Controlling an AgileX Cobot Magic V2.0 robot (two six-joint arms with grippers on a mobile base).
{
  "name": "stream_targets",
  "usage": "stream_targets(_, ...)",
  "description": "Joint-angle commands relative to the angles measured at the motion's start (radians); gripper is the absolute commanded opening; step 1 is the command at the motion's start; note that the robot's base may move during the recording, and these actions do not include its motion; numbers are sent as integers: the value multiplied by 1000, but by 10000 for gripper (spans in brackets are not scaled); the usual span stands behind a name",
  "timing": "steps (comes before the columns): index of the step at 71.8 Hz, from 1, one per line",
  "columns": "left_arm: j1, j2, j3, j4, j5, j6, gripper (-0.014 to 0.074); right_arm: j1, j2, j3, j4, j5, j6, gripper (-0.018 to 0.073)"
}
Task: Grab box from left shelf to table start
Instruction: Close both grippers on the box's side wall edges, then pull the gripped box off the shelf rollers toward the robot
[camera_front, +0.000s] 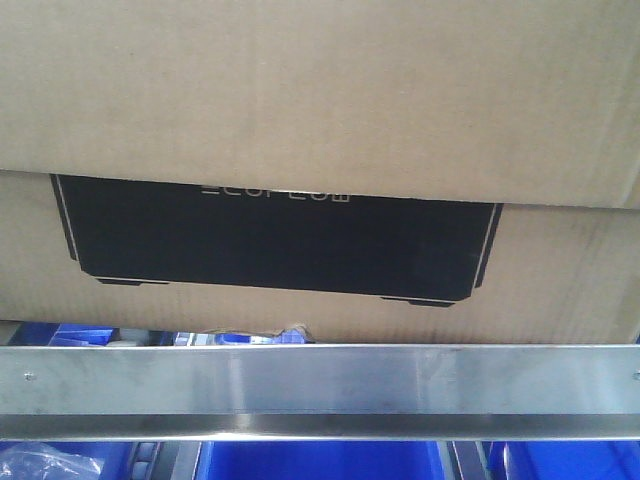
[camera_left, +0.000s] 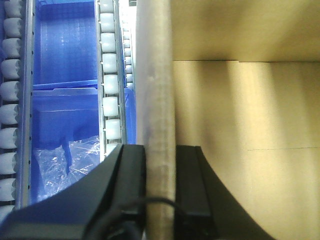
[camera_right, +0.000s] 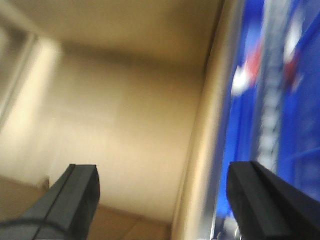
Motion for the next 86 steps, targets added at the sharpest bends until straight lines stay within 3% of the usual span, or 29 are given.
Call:
stream_targets(1, -7, -29, -34, -45, -57, 0, -102, 3, 71, -102, -4, -5, 39, 615)
stream_targets(21, -7, -29, -34, -45, -57, 0, -102, 3, 222, -143, -49, 6, 55, 613)
stream_targets(26, -7, -29, -34, -45, -57, 0, -102, 3, 234, -143, -57, 6, 53, 578)
stream_targets(41, -7, -29, -34, -45, -57, 0, -102, 3, 240, -143, -116, 4, 53, 190)
stream_targets(48, -7, -29, -34, -45, -57, 0, -102, 3, 244, -140, -142, 3, 53, 55)
stream_targets(73, -7, -47, -34, -47, -46, 0, -97, 3, 237, -140, -154, 4, 54, 67)
stream_targets(86, -7, -105, -34, -62, -19, -38, -97, 3, 170, -140, -156, -6, 54, 67)
